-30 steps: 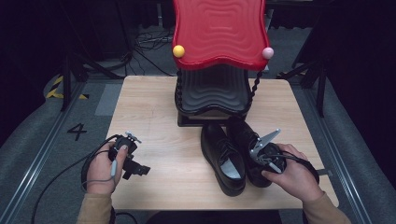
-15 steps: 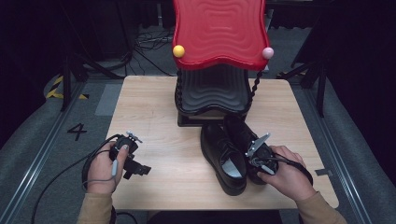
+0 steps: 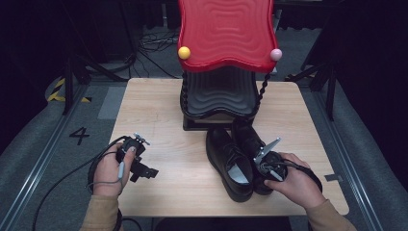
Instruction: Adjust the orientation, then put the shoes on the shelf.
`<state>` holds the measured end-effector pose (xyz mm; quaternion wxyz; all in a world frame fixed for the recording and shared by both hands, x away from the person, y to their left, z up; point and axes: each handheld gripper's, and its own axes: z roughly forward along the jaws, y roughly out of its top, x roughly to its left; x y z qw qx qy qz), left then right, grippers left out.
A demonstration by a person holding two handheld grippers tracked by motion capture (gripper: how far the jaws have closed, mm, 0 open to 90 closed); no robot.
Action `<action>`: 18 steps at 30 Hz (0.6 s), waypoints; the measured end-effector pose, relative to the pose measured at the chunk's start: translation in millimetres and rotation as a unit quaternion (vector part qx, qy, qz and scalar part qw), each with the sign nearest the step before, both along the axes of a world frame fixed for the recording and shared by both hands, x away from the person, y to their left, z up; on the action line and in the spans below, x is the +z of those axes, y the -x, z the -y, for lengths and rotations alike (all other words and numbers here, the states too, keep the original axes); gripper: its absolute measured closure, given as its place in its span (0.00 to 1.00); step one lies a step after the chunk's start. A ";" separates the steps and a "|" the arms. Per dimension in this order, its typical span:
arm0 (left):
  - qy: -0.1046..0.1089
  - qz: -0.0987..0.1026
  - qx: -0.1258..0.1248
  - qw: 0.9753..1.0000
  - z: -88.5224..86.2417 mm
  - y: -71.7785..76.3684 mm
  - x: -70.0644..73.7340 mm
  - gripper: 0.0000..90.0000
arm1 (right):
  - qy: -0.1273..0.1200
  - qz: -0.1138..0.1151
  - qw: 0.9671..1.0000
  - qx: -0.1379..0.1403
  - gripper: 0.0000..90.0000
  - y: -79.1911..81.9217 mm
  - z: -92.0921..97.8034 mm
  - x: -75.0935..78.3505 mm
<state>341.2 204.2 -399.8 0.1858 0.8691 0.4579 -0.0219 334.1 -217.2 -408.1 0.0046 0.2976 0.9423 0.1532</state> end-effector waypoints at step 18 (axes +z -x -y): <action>-0.007 0.009 0.005 1.000 -6.1 7.0 3.5 0.20 | -0.118 -0.017 0.979 -0.163 0.55 -3.8 13.4 36.0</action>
